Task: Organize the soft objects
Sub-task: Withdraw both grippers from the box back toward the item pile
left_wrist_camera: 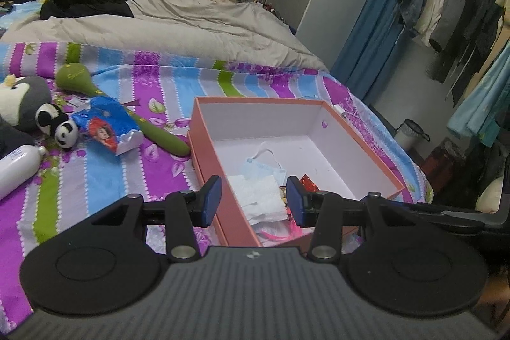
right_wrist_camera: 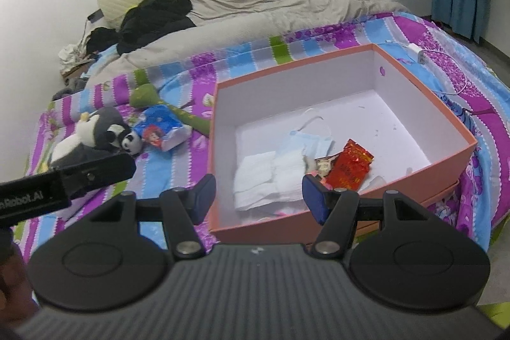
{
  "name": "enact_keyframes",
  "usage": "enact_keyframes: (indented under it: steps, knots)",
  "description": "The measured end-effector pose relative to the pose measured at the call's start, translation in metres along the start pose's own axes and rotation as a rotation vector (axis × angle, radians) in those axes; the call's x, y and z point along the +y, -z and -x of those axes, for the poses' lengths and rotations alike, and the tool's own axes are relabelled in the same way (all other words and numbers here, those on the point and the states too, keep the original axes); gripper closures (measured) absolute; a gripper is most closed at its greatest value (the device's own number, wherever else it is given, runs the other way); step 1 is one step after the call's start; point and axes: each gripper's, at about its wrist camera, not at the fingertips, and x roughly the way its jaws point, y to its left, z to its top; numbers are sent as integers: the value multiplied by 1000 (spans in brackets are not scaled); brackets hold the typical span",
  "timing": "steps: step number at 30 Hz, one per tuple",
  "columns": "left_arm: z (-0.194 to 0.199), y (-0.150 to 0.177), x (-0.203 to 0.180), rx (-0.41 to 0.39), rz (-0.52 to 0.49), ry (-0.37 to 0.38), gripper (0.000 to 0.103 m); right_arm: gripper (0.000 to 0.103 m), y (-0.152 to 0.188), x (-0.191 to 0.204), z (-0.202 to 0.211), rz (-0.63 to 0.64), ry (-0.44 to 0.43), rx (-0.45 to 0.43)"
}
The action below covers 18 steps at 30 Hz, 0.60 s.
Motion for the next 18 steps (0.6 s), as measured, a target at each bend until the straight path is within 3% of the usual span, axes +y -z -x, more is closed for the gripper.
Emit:
enact_keyframes:
  steps: [18]
  knots:
    - [90,44,36,-83,68,-78,52,40,47,54,33,61,-73,16]
